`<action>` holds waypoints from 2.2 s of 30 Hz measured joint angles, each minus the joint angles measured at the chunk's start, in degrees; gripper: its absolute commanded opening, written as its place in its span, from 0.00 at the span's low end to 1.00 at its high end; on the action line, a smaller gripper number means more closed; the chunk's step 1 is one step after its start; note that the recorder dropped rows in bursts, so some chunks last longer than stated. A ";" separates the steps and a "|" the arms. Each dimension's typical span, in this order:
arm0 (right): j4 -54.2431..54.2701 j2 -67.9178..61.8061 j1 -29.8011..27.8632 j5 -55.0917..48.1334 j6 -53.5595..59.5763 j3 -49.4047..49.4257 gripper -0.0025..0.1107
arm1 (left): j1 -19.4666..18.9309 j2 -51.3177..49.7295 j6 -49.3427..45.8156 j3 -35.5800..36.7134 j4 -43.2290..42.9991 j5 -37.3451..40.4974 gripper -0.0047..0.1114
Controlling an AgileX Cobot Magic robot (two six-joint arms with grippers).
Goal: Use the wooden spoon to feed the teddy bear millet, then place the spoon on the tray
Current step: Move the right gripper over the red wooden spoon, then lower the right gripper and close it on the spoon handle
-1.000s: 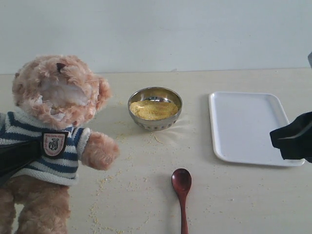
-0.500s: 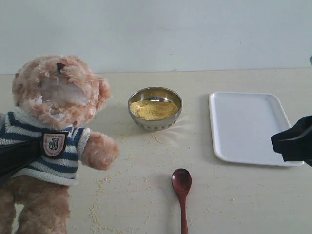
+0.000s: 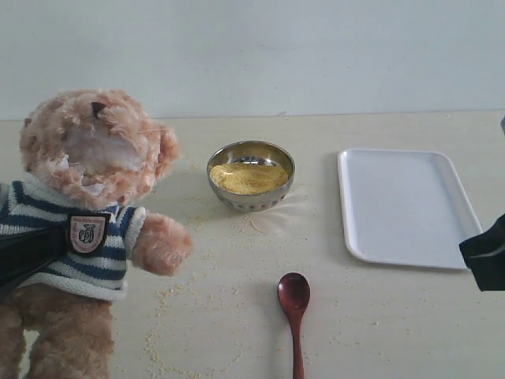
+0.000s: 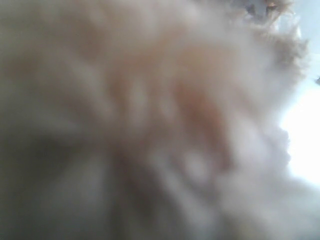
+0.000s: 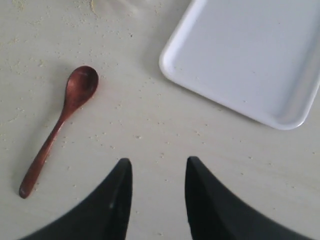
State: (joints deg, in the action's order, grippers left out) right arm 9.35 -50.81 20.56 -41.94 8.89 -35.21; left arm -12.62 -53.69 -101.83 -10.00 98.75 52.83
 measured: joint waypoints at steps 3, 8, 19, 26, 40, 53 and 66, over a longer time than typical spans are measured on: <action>-2.82 0.00 0.00 -0.57 0.00 0.00 0.34 | 0.00 0.00 0.00 0.00 0.00 0.00 0.08; -9.35 0.00 0.00 4.33 -0.21 0.00 0.34 | 0.00 0.00 0.00 0.00 0.00 0.00 0.08; 30.02 -0.77 0.00 10.46 22.24 -0.12 0.34 | 0.00 0.00 0.00 0.00 0.00 0.00 0.08; 34.27 -1.78 6.13 11.90 28.12 -0.12 0.34 | 0.00 0.00 0.00 0.00 0.00 0.00 0.08; 21.58 -14.58 33.50 26.10 13.32 -4.49 0.34 | 0.00 0.00 0.00 0.00 0.00 0.00 0.08; -28.45 -28.30 35.08 2.27 -39.44 -11.41 0.34 | 0.00 0.00 0.00 0.00 0.00 0.00 0.08; -27.79 -34.93 43.16 2.45 -60.66 -11.55 0.34 | 0.00 0.00 0.00 0.00 0.00 0.00 0.08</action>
State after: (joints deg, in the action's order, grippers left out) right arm -18.45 -85.74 63.72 -39.49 -51.77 -46.76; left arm -12.62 -53.69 -101.83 -10.00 98.75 52.83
